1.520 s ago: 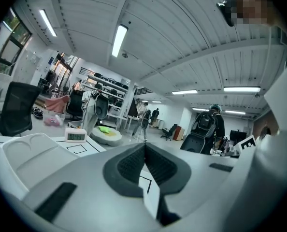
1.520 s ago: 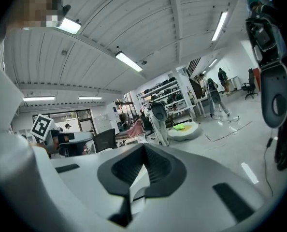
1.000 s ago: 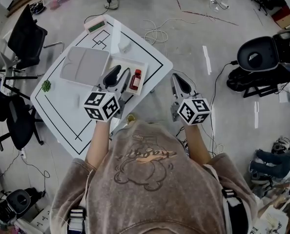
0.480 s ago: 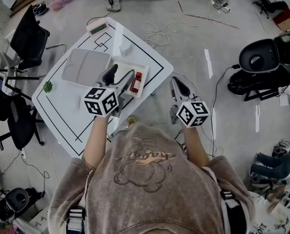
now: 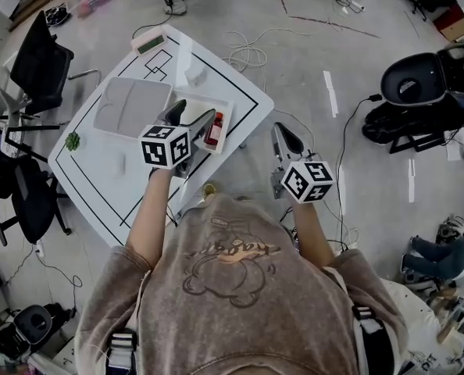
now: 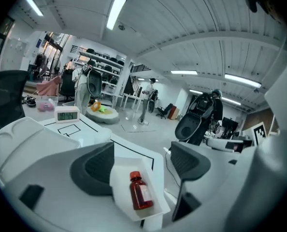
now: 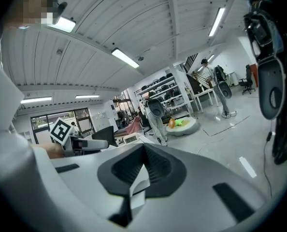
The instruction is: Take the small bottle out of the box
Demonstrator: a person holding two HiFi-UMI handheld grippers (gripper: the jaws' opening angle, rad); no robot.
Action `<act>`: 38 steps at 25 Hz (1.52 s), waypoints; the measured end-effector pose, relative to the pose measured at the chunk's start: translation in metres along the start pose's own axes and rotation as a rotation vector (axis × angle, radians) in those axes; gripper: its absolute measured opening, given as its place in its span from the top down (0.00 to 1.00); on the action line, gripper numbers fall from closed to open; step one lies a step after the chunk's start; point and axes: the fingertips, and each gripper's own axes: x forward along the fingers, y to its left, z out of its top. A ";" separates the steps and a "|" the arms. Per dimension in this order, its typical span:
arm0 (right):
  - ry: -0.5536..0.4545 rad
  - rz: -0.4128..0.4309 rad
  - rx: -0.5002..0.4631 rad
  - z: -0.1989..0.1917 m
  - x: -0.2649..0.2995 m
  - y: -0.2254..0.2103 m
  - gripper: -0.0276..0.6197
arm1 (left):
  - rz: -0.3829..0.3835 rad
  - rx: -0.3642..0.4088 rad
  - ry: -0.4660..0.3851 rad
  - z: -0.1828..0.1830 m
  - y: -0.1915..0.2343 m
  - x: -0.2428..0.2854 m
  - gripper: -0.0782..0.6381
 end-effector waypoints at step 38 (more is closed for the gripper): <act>0.008 -0.118 0.036 -0.011 -0.026 -0.036 0.96 | -0.218 0.114 0.700 -0.134 0.024 0.068 0.41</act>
